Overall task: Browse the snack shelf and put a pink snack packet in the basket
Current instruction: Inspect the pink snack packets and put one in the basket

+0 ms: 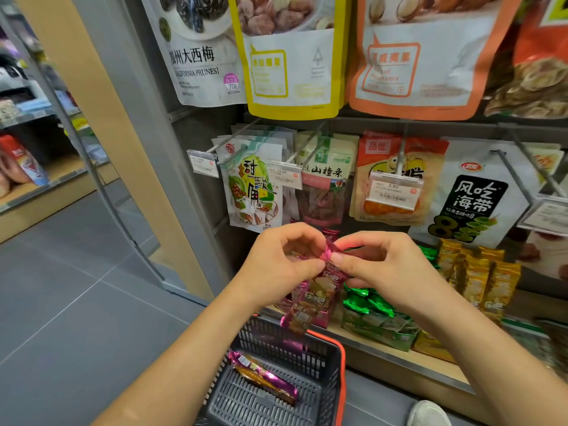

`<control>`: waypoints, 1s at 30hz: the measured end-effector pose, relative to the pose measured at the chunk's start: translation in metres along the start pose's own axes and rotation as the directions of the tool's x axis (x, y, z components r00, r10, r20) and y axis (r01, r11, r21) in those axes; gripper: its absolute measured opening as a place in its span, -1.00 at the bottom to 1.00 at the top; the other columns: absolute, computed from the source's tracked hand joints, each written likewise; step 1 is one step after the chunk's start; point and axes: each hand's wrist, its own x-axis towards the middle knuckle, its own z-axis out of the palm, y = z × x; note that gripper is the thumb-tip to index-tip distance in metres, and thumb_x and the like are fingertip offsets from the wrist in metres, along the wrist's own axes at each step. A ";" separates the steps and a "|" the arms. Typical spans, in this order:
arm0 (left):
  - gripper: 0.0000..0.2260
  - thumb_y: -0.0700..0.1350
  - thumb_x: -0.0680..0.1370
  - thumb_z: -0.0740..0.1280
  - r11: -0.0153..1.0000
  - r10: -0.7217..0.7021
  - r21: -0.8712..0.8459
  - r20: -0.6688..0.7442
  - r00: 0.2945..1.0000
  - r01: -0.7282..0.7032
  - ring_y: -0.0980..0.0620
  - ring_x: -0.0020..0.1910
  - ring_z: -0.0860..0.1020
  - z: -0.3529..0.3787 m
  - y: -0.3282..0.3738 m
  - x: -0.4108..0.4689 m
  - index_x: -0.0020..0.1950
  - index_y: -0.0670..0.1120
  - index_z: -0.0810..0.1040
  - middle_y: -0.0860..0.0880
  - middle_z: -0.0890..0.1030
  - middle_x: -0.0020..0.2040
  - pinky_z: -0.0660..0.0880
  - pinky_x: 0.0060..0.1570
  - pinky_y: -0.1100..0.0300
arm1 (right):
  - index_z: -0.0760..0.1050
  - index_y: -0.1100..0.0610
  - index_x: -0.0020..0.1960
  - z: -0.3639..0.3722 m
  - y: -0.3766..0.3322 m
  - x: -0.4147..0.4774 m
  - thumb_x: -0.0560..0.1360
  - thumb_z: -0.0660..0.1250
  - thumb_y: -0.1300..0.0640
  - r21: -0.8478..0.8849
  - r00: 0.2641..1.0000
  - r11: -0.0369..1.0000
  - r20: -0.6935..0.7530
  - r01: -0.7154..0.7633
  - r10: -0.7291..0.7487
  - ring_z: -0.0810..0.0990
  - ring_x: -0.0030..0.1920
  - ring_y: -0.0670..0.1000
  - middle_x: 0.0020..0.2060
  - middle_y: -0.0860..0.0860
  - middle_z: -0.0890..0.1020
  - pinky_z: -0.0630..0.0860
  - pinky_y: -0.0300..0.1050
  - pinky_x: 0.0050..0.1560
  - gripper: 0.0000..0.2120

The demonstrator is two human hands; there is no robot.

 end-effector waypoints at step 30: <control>-0.72 -0.25 0.50 0.36 0.751 -0.202 0.616 -0.127 0.971 0.236 0.03 0.04 0.49 -0.024 -0.160 0.016 0.13 0.01 0.44 0.05 0.46 0.13 0.42 -0.01 0.19 | 0.52 0.06 0.01 0.101 0.093 0.138 0.57 0.29 0.04 -0.737 0.989 0.676 -0.098 0.002 -0.109 0.60 -0.10 0.09 -0.14 0.03 0.64 0.55 0.01 -0.09 -0.89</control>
